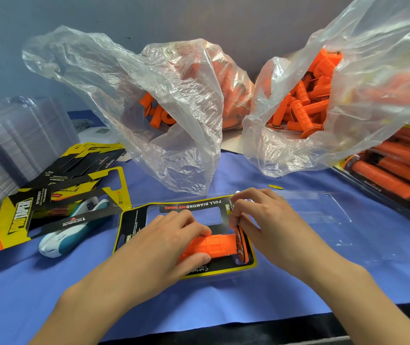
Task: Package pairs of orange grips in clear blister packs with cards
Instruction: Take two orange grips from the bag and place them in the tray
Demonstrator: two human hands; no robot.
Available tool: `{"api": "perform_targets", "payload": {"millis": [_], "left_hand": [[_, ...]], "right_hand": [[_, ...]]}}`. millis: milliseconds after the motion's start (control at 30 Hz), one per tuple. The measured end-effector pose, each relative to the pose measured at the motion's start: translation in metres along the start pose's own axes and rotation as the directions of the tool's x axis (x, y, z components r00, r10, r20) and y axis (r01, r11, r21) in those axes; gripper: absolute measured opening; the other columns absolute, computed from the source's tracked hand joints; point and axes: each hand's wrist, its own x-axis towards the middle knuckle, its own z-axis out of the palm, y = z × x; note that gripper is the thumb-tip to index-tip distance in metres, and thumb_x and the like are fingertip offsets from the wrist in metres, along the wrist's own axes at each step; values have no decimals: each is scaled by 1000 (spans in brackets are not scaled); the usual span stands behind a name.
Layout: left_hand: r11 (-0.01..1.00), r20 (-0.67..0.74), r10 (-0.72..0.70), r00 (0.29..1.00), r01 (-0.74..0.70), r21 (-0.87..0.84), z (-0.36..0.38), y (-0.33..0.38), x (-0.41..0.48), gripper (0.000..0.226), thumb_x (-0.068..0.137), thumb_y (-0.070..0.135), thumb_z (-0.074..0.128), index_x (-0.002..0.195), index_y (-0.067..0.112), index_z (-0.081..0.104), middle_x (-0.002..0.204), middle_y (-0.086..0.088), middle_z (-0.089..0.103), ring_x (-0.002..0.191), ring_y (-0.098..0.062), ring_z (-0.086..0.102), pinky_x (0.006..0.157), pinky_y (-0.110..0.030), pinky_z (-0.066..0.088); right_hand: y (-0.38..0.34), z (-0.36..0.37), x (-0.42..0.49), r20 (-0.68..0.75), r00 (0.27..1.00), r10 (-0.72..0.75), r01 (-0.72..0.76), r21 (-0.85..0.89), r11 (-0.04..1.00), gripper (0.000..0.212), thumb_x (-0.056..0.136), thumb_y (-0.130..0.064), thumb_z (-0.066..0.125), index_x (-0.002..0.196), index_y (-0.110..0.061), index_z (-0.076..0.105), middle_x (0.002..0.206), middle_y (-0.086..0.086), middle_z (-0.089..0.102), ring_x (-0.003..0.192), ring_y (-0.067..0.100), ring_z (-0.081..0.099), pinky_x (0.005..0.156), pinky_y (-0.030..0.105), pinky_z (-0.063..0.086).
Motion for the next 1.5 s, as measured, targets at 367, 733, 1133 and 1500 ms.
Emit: {"api": "perform_targets", "payload": {"millis": [367,733,1133,1500], "left_hand": [[1000,5,-1,1000,1,-16,-3,2,-1,54,88,69,23,127,42,48,113,20,43,102,-3,45,91,-21,36],[999,-47,16,999,-18,-46,-7,4,0,35,95,60,31,113,39,52,103,21,47,94,-1,45,85,-20,37],[995,-176,25,984,-42,-89,-11,-1,-1,44,94,65,34,121,38,56,103,21,49,100,2,46,88,-20,38],[904,-555,-408,725,236,-356,-68,-54,56,27,100,25,52,124,20,60,113,2,59,94,-5,55,84,-18,40]], "right_hand": [[0,-1,2,55,998,19,-20,12,1000,22,94,-12,57,87,-30,67,113,-9,61,111,19,50,97,35,38],[-3,-3,2,-57,998,-31,34,53,998,26,94,-2,55,88,-23,69,107,-7,64,105,24,56,91,38,43],[-5,-6,13,-106,994,-23,41,170,985,30,96,-4,50,95,-27,68,113,-9,63,111,20,55,94,35,41],[-38,-4,94,-228,971,69,32,413,910,25,98,-12,47,109,-22,67,112,-4,63,103,14,52,81,22,34]]}}
